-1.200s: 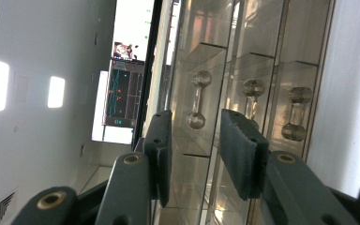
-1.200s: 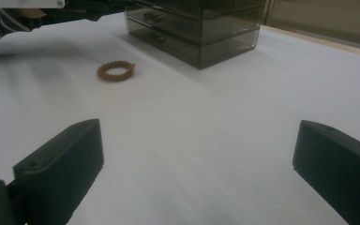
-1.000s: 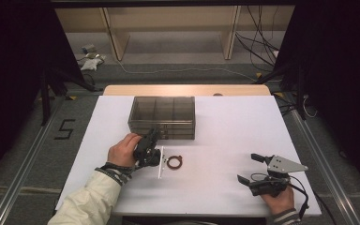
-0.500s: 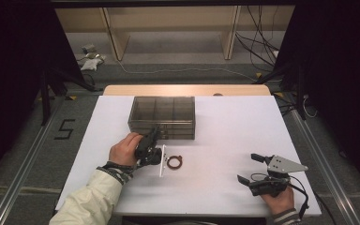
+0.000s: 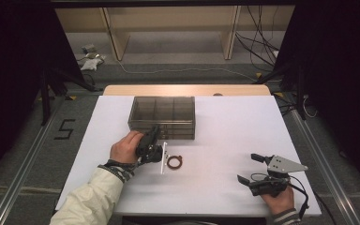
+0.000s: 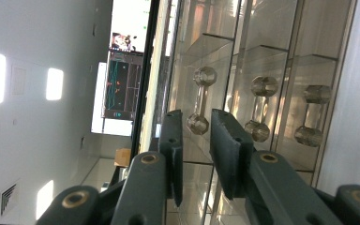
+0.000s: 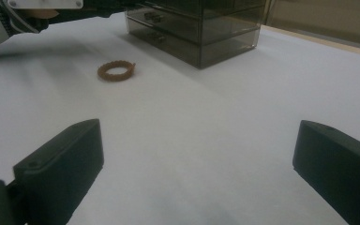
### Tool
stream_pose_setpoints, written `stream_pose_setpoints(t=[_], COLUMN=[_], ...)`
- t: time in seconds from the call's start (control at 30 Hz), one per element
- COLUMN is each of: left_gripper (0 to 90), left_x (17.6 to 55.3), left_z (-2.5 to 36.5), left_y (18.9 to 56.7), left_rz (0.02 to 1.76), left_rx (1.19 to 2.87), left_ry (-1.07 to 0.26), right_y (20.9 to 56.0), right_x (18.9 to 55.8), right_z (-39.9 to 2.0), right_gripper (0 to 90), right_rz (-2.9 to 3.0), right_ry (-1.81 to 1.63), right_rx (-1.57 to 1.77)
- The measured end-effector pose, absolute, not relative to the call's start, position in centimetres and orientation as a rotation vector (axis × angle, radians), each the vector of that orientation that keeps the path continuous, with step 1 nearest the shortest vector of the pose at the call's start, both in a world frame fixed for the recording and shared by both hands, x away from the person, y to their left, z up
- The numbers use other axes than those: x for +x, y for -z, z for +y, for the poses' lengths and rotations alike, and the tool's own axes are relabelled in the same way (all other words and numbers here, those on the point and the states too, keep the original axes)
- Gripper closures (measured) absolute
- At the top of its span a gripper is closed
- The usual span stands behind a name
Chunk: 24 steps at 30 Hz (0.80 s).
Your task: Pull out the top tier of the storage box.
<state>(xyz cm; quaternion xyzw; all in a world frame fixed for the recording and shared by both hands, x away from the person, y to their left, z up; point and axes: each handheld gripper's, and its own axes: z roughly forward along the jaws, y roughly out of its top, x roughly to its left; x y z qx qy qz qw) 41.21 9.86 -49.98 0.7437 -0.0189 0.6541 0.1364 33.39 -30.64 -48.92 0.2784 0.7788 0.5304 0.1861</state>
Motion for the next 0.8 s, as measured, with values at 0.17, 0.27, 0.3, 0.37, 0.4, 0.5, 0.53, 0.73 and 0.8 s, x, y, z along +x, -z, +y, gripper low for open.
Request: stream_pose_setpoints(t=[0.17, 0.27, 0.3, 0.37, 0.4, 0.5, 0.53, 0.73, 0.8], left_gripper=[75.7, 75.8, 75.9, 76.1, 76.3, 77.6, 78.0, 79.5, 79.7], left_x=[41.41, 41.43, 41.44, 41.45, 41.45, 41.46, 41.47, 41.49, 41.50], left_z=[9.75, 9.71, 9.70, 9.70, 9.70, 9.68, 9.69, 9.74, 9.75], left_y=[49.93, 49.86, 49.83, 49.83, 49.83, 49.86, 49.86, 49.81, 49.82], left_rz=[-0.067, -0.072, -0.080, -0.086, -0.086, -0.090, -0.092, -0.087, -0.087], left_rx=[2.154, 2.159, 2.161, 2.165, 2.165, 2.169, 2.169, 2.171, 2.168], left_ry=[-1.891, -1.891, -1.892, -1.889, -1.890, -1.889, -1.888, -1.875, -1.874], right_y=[48.93, 48.93, 48.93, 48.93, 48.93, 48.93, 48.93, 48.93, 48.93], right_x=[33.41, 33.41, 33.41, 33.41, 33.41, 33.41, 33.41, 33.40, 33.40], right_z=[-30.63, -30.63, -30.63, -30.63, -30.63, -30.63, -30.62, -30.63, -30.63], right_gripper=[3.2, 3.2, 3.2, 3.2, 3.2, 3.2, 3.2, 3.2, 3.2], right_rz=[2.194, 2.196, 2.196, 2.197, 2.196, 2.196, 2.195, 2.197, 2.194], right_ry=[-1.494, -1.495, -1.495, -1.495, -1.495, -1.494, -1.495, -1.493, -1.496], right_rx=[0.787, 0.787, 0.787, 0.787, 0.786, 0.787, 0.786, 0.786, 0.785])
